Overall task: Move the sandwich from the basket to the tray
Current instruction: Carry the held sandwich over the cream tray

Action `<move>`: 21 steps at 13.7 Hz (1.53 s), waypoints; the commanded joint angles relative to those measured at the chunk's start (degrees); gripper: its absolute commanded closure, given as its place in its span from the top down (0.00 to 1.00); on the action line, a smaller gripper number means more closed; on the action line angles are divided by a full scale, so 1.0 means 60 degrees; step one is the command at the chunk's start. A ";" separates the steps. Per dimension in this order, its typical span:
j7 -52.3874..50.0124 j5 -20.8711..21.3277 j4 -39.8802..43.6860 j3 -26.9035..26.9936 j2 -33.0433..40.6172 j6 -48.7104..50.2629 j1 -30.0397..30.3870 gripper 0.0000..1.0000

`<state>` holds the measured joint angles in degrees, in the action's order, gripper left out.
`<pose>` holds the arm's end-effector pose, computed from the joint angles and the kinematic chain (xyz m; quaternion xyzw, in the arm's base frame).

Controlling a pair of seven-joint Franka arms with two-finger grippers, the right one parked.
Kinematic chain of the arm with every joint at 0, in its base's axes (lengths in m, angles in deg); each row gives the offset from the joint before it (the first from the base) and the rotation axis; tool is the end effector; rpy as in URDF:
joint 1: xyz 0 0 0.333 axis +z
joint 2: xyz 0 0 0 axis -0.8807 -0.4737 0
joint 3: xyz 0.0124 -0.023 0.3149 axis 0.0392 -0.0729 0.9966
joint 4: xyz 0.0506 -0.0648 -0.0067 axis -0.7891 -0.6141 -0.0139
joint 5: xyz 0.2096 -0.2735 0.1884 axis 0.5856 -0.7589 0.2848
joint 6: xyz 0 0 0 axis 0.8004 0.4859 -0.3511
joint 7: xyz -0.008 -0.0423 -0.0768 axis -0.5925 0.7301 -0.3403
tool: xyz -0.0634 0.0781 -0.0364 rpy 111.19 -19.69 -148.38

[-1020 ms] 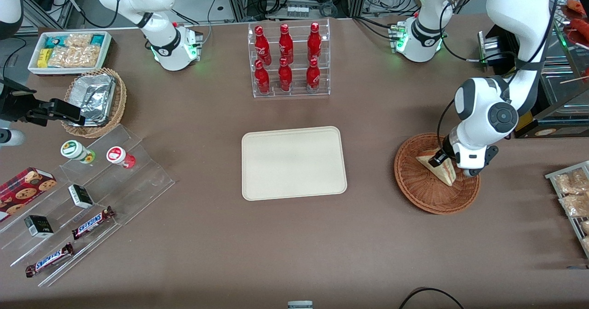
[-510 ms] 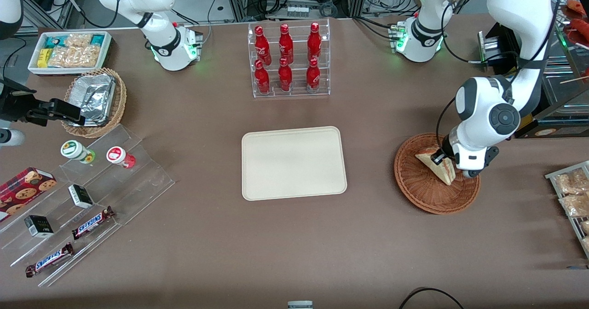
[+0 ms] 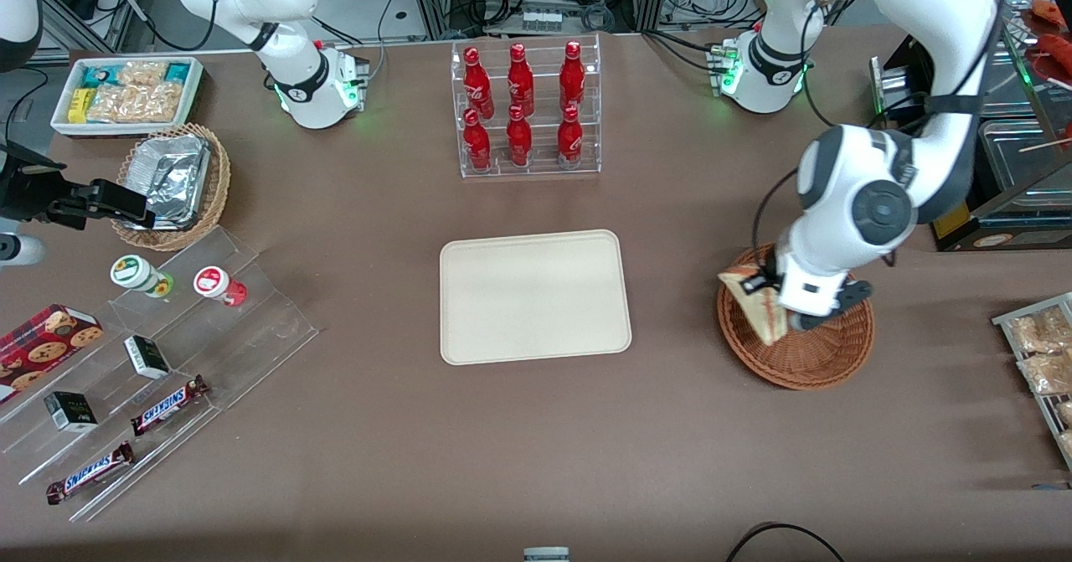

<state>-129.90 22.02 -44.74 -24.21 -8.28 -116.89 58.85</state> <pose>0.5598 -0.1712 0.3484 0.9769 0.2055 -0.0578 0.0028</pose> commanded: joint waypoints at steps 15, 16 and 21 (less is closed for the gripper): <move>-0.3518 0.2435 0.5893 -0.1806 -0.5091 0.1406 -0.3870 0.00; -0.3608 0.2524 0.6288 -0.1791 -0.5399 0.1420 -0.4075 0.00; -0.3843 0.2539 0.6746 -0.1674 -0.6002 0.1333 -0.4385 0.00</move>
<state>-151.47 36.23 -7.25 -34.93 -42.78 -110.63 33.82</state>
